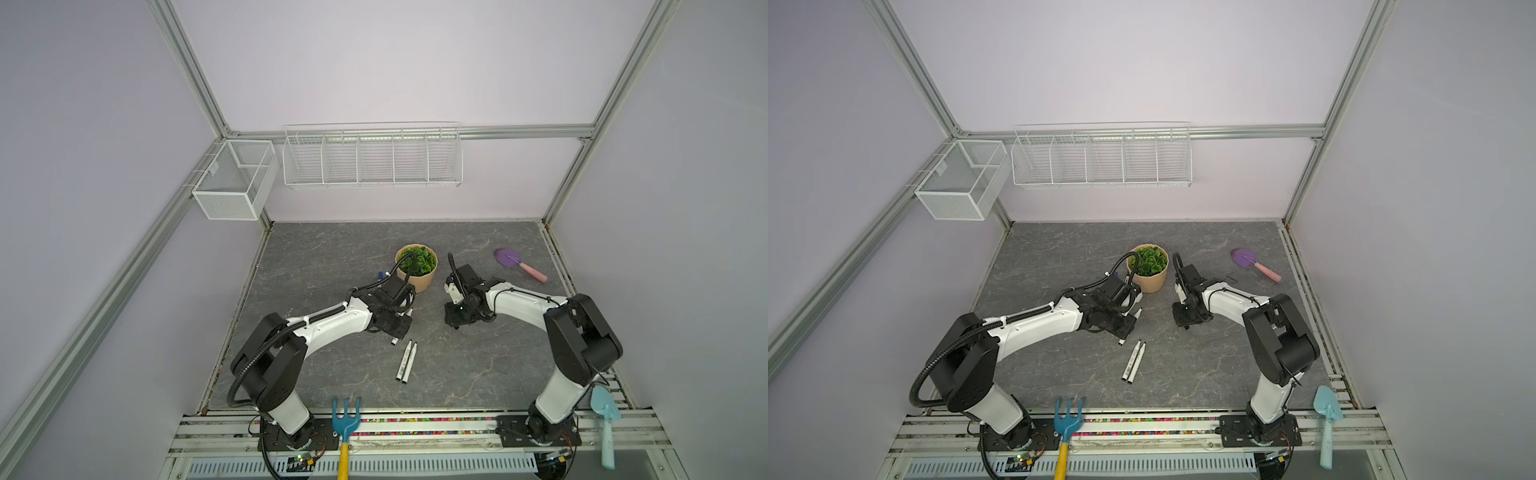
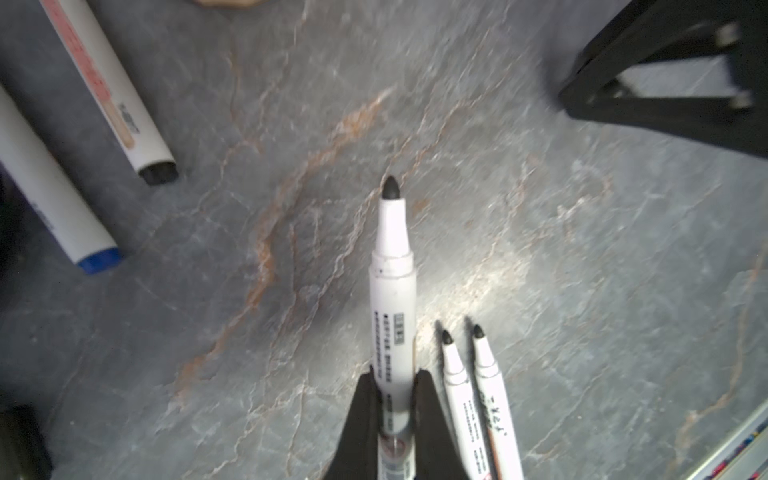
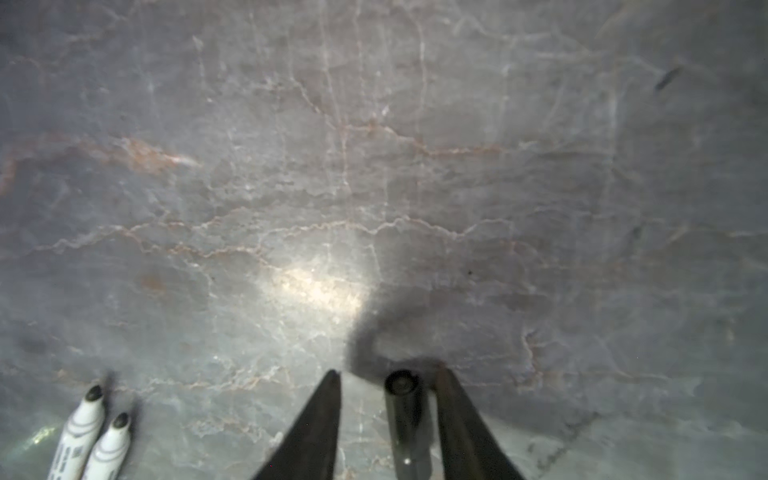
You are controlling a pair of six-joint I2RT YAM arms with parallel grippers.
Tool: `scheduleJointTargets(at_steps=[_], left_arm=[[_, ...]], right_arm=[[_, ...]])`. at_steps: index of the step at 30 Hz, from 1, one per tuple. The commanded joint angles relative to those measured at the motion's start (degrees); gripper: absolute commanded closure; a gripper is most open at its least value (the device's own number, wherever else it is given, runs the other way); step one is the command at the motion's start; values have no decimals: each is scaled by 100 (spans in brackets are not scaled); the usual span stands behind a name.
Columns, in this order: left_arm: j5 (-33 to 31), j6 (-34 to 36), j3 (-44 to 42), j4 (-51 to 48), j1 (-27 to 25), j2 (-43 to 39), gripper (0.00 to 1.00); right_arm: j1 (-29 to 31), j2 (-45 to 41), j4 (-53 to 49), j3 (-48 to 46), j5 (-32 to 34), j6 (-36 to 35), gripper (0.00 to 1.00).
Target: Insert the pens into the pen caps
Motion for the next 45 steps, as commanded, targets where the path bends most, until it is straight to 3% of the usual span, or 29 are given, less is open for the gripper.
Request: scheduleJointTargets(at_steps=[1, 6, 15, 20, 25, 33, 45], left_arm=[[324, 91, -261, 446, 101, -231, 100], [831, -13, -866, 1516, 212, -784, 100], [904, 116, -1755, 3034, 229, -1635, 100], [133, -224, -2613, 4607, 229, -2239, 100], [22, -251, -2856, 5374, 229, -2311, 100], [275, -551, -2748, 6142, 229, -1965, 100], [677, -531, -2464, 6274, 229, -1624, 100]], right_arm=[[93, 199, -144, -22, 299, -65, 75], [26, -101, 185, -62, 31, -59, 89], [-303, -1332, 1624, -95, -1723, 392, 92], [-294, -1818, 2386, 211, -2349, 776, 93], [-270, -1927, 2976, 479, -2872, 1187, 93], [-101, -1811, 3330, 615, -3013, 1268, 93], [32, -1507, 3555, 764, -3072, 1299, 93]])
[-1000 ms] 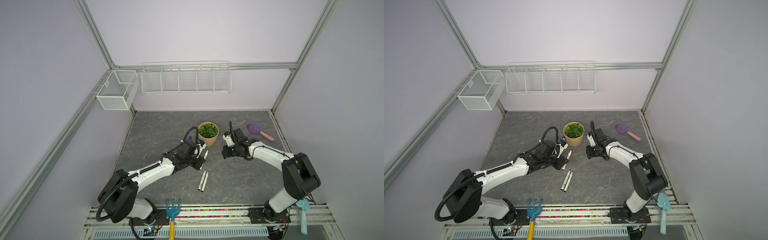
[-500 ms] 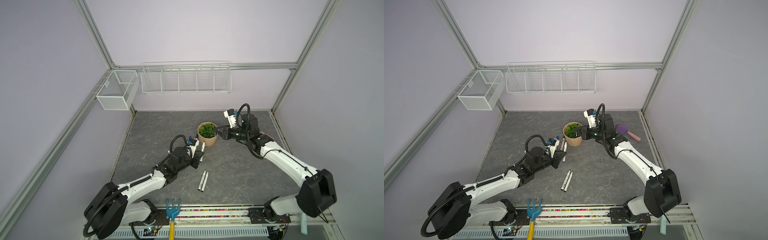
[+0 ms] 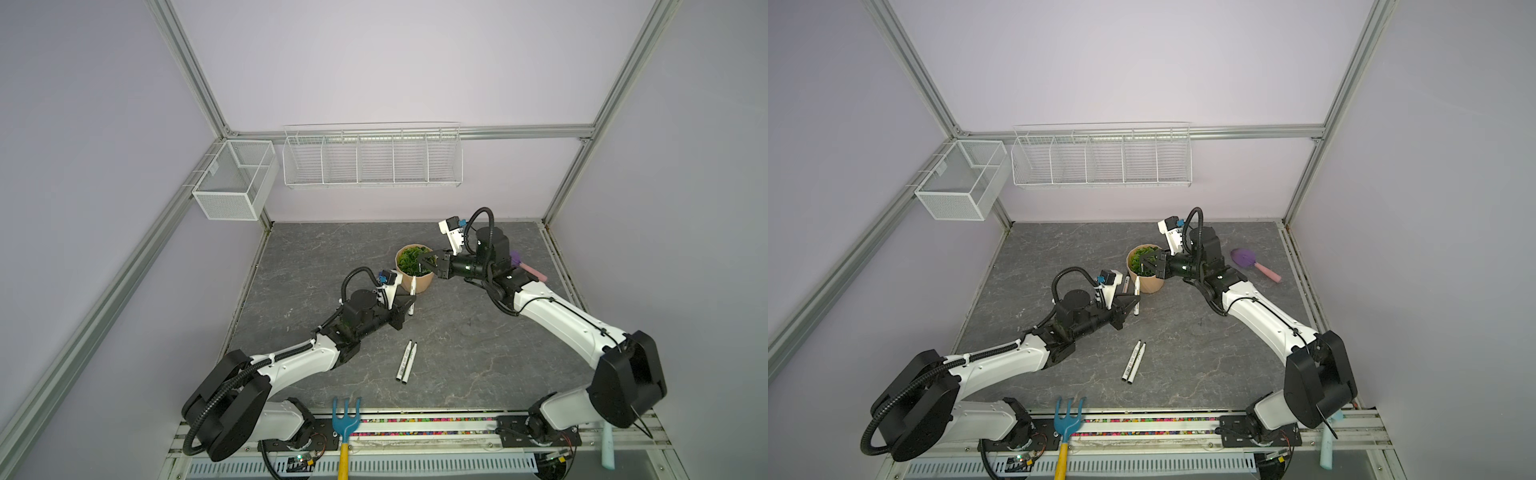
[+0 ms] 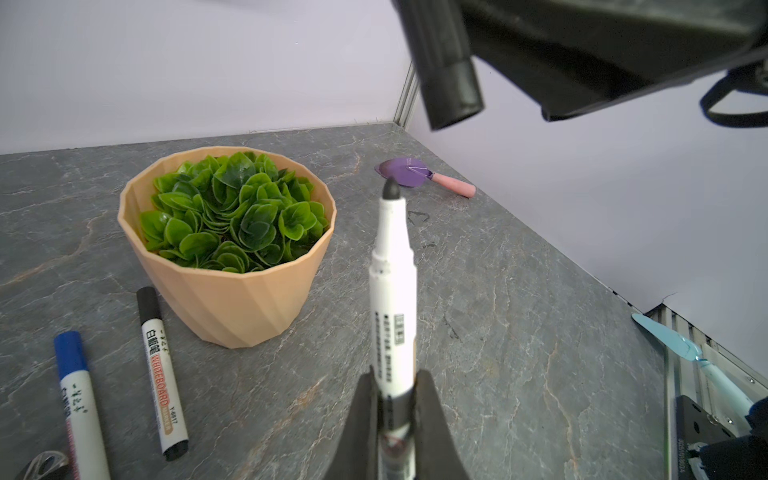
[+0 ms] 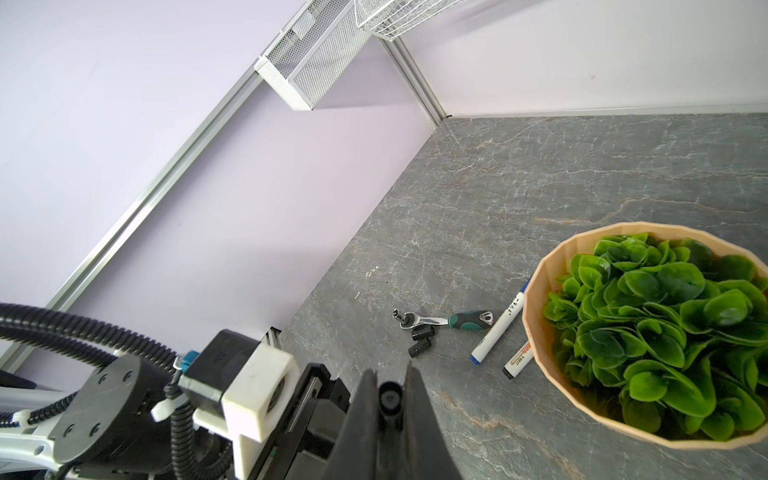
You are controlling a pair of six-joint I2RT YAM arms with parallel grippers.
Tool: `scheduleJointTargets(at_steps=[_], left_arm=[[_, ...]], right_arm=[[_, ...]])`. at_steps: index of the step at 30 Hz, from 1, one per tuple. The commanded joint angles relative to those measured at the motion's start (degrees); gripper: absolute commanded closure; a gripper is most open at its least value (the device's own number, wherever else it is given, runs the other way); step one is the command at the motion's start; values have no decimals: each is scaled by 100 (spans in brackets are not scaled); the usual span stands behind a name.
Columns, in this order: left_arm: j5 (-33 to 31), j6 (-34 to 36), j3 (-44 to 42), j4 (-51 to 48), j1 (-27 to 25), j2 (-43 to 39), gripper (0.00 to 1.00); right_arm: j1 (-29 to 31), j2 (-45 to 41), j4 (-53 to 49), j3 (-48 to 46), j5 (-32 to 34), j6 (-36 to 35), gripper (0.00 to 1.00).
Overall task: Insert the pens into the pen caps
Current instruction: 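Carry the black cap with the right gripper to the white marker's tip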
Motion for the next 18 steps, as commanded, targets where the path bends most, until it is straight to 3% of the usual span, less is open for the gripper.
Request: scheduleJointTargets(at_steps=[1, 18], left_arm=[[199, -85, 198, 227, 24, 65, 100], [212, -42, 295, 101, 24, 49, 100]], right_arm=[[55, 113, 166, 185, -84, 1, 93], [96, 201, 44, 173, -114, -139, 93]])
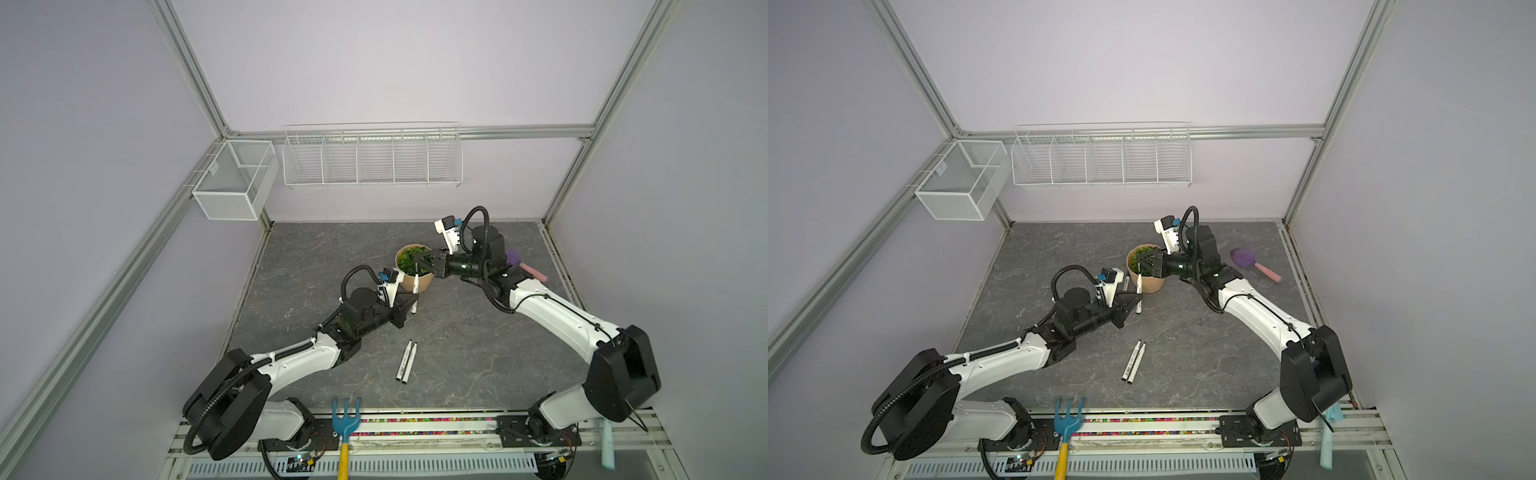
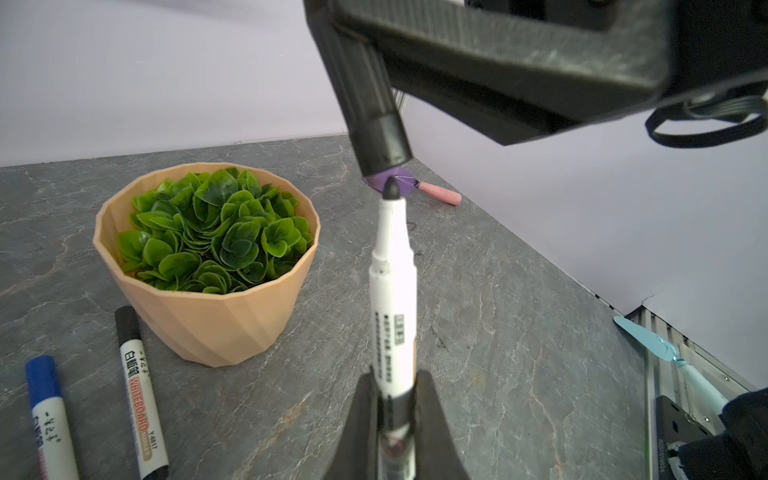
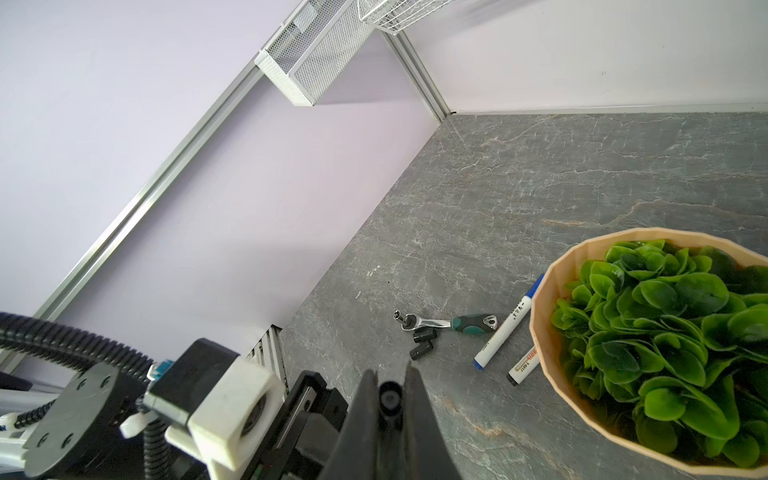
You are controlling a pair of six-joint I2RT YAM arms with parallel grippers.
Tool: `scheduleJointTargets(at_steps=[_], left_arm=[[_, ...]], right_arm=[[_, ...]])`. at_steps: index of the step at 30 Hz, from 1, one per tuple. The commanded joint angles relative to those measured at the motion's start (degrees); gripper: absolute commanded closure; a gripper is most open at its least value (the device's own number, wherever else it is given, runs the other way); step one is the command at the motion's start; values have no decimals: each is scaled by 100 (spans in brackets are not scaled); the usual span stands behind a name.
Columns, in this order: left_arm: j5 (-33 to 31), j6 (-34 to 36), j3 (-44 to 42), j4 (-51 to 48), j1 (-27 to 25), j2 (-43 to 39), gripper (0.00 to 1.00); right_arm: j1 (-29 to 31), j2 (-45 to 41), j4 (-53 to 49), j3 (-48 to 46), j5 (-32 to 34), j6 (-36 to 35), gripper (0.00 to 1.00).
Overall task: Insert the pens into the pen caps
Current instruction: 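Carry the black cap with the right gripper to the white marker's tip, then press the black cap down onto the marker held by the left gripper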
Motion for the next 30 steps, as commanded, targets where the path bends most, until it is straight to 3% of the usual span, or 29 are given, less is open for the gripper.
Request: scheduleJointTargets(at_steps=[1, 20, 30], left_arm=[[69, -2, 215, 63, 24, 34, 100], [17, -54, 249, 132, 24, 87, 100], [-117, -19, 546, 397, 101, 237, 100]], right_arm=[[45, 24, -10, 41, -88, -130, 93], [46, -209, -307, -29, 6, -414, 93], [55, -459, -948, -93, -635, -1051, 92]])
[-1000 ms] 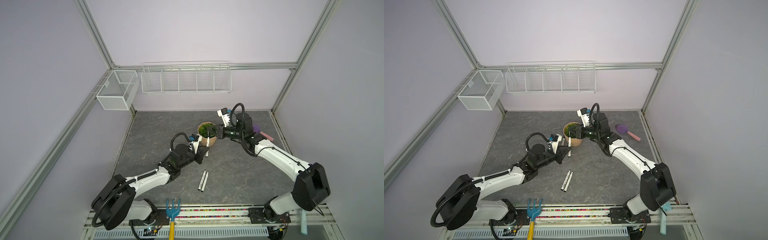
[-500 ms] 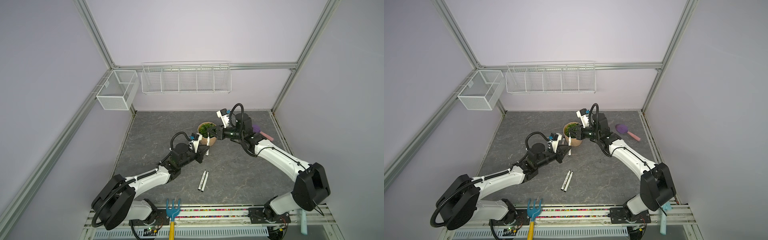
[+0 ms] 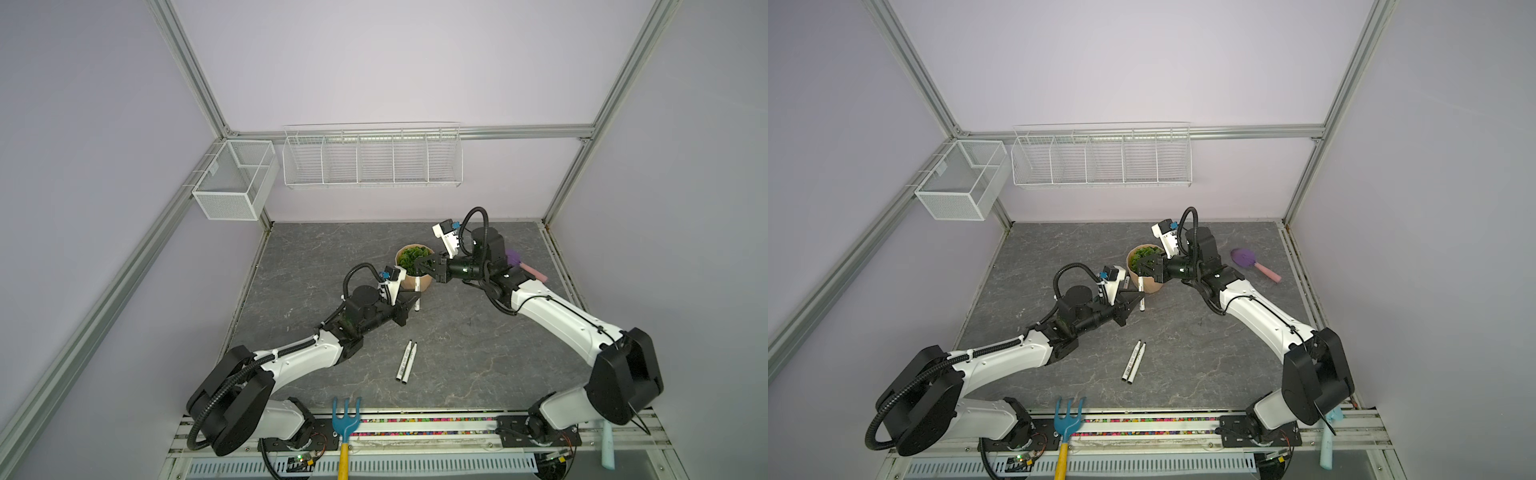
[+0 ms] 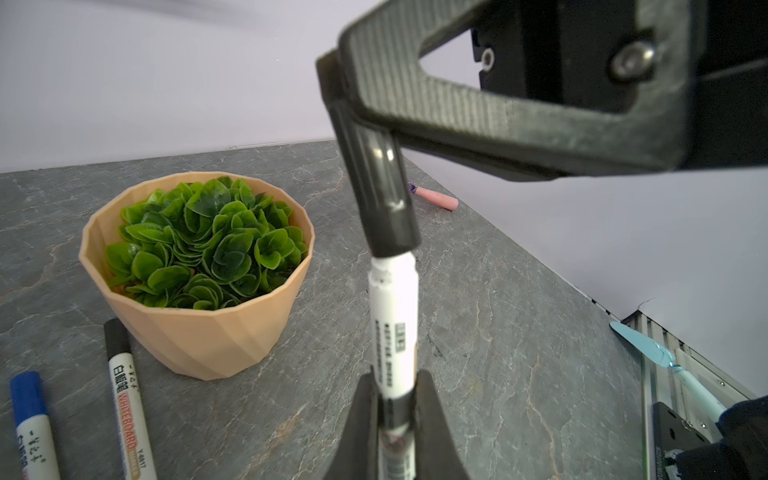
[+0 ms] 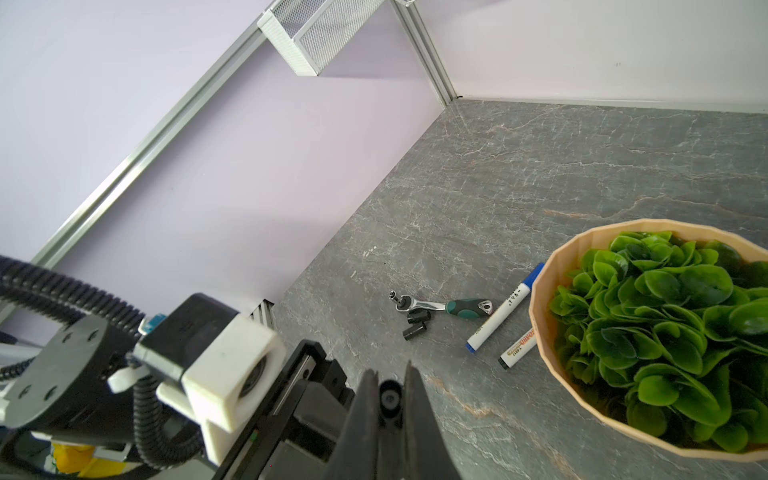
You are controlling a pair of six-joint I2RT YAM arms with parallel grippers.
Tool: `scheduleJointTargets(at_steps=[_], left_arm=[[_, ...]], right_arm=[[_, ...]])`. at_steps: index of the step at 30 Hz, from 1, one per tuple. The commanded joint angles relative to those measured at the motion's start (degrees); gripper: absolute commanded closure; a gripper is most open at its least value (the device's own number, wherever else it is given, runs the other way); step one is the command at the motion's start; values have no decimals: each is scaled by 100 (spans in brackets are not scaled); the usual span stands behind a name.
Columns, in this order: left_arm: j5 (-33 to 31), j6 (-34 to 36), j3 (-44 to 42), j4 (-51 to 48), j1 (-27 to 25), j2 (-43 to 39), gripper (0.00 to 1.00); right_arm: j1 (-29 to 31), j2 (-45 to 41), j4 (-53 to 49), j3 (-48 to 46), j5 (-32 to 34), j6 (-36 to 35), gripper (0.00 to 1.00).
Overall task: Insert the pens into the pen caps
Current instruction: 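Press the black cap down onto the marker held by the left gripper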
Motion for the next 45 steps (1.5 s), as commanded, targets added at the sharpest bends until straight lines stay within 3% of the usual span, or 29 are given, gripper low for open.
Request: scheduleJointTargets(at_steps=[1, 21, 45], left_arm=[[-148, 65, 401, 328, 109, 68, 100], [20, 1200, 879, -711, 132, -4, 100], [64, 1449, 777, -941, 22, -55, 100]], right_arm=[[39, -334, -643, -45, -474, -492, 92], [24, -233, -1297, 266, -105, -916, 83], [-59, -117, -1248, 573, 123, -777, 68]])
